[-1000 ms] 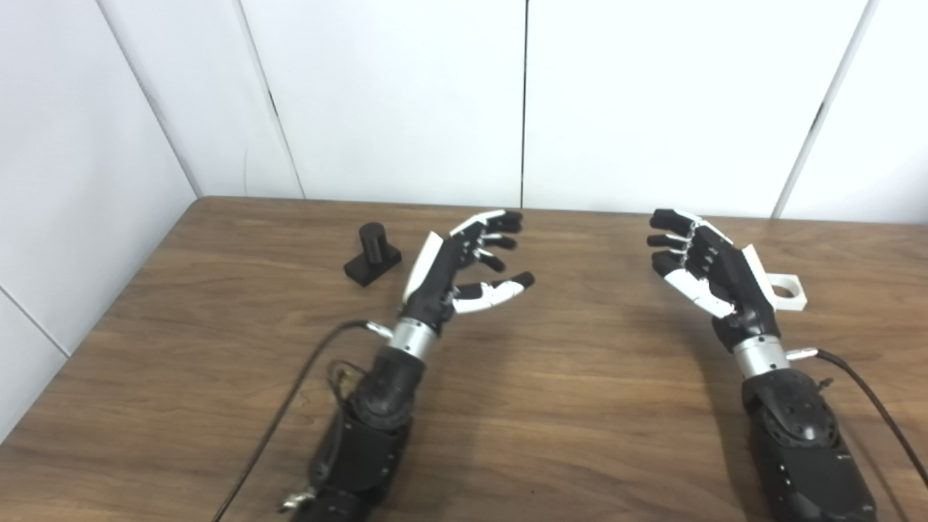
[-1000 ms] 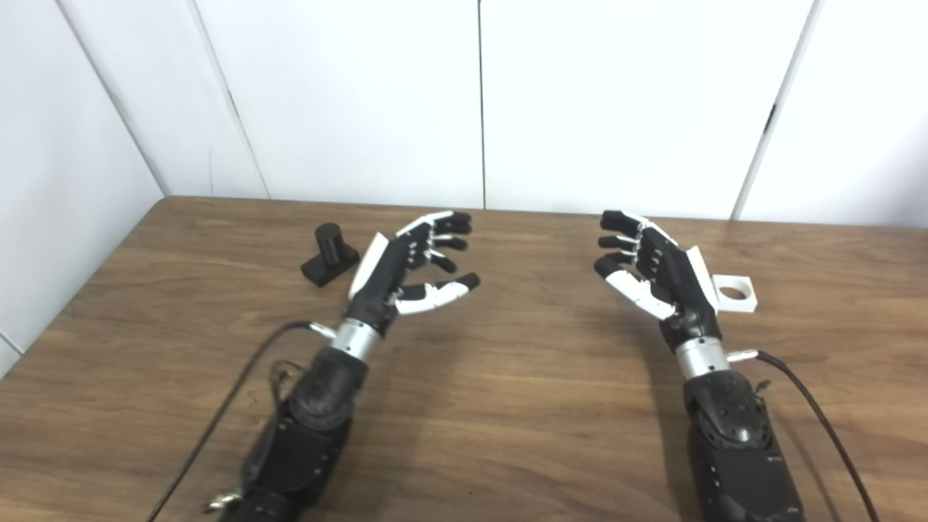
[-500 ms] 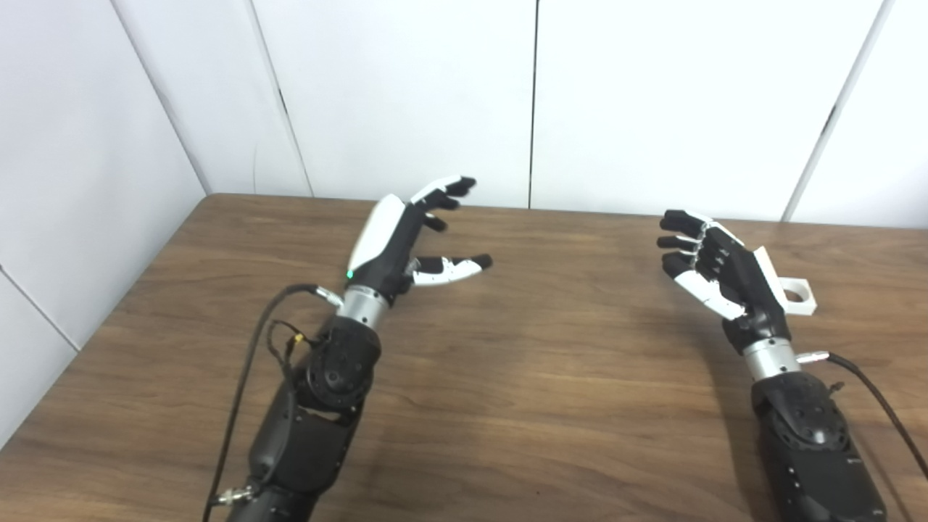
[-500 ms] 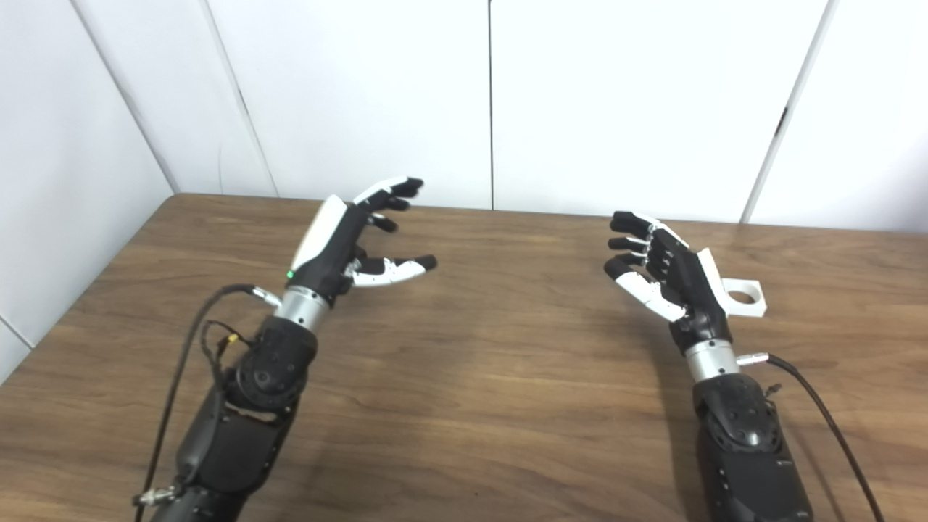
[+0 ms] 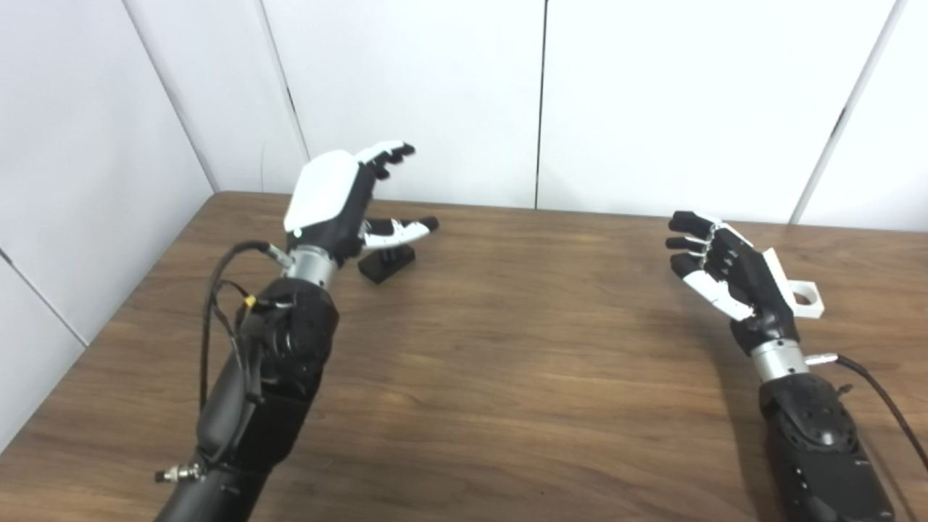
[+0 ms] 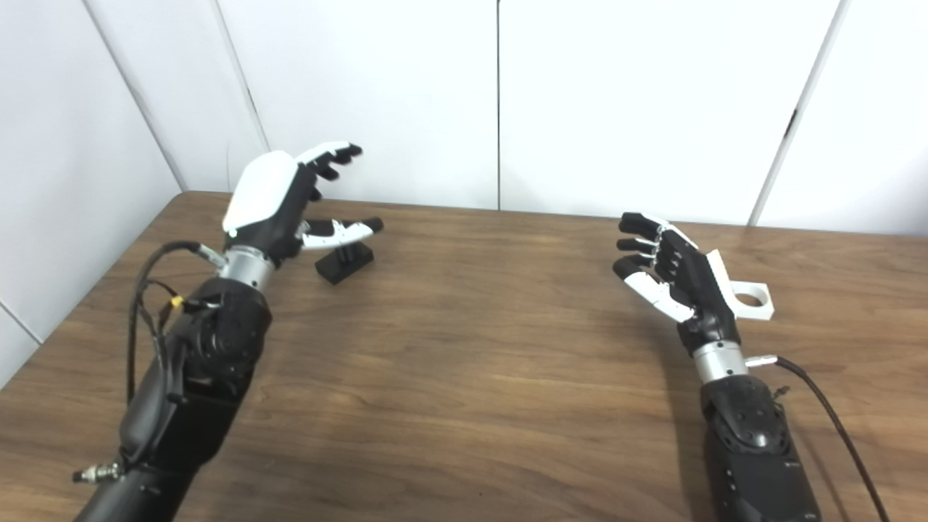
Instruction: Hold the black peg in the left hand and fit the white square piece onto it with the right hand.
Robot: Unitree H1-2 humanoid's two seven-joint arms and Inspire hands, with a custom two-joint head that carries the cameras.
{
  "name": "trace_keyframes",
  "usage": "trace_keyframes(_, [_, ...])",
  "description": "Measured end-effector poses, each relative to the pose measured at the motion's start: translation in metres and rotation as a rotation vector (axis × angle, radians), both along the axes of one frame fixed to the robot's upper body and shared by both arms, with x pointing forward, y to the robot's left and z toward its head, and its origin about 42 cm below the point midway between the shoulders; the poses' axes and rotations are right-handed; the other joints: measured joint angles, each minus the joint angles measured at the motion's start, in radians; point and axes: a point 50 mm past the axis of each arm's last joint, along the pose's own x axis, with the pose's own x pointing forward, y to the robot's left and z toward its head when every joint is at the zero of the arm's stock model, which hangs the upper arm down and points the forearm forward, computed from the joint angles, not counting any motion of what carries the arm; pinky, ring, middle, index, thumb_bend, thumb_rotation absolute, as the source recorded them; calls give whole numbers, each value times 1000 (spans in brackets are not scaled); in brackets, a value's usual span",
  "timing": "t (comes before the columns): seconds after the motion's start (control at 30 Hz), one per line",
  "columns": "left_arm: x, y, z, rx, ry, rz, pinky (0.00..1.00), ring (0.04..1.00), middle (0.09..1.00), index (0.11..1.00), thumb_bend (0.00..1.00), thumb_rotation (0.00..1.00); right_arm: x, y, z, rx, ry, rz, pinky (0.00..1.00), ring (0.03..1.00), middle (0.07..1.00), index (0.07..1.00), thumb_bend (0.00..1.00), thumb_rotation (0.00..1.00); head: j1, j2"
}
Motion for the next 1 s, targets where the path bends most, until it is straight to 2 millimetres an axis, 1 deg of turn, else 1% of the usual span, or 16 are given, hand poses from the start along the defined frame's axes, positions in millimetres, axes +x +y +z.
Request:
trace_keyframes(0.13, [3, 9, 7, 53, -2, 40, 570, 743, 809, 802, 693, 334, 0, 0, 0, 1, 0, 0, 656, 733, 786, 761, 859, 554, 0, 0])
trace_keyframes(0.2, [5, 14, 7, 70, 3, 59, 558, 740, 801, 793, 705, 338, 0, 0, 0, 0, 1, 0, 651, 735, 787, 760, 868, 556, 0, 2])
trace_keyframes(0.37, [12, 26, -1, 124, 9, 128, 547, 743, 794, 782, 718, 357, 0, -1, 0, 6, 2, 0, 642, 733, 787, 760, 867, 559, 3, 5])
trace_keyframes(0.53, [17, 31, -7, 157, 8, 166, 534, 735, 795, 790, 742, 373, 1, -1, 0, 5, 3, 0, 643, 728, 783, 760, 860, 549, 3, 5])
trace_keyframes(0.7, [27, 35, -13, 200, 36, 212, 534, 737, 795, 794, 762, 418, 1, -1, 0, 3, 2, -1, 641, 723, 779, 757, 863, 556, -3, 5])
trace_keyframes(0.73, [29, 36, -15, 209, 46, 224, 542, 740, 795, 797, 771, 440, 1, -1, 0, 3, 3, -1, 641, 728, 780, 756, 859, 548, -5, 5])
trace_keyframes(0.87, [35, 40, -21, 218, 81, 262, 554, 746, 799, 804, 789, 473, 1, -2, 0, 7, 2, 0, 642, 731, 784, 758, 864, 555, -6, 6])
trace_keyframes(1.0, [40, 41, -24, 219, 108, 288, 576, 755, 811, 824, 816, 527, 1, -2, 0, 6, 2, -2, 641, 727, 781, 757, 861, 560, -8, 8])
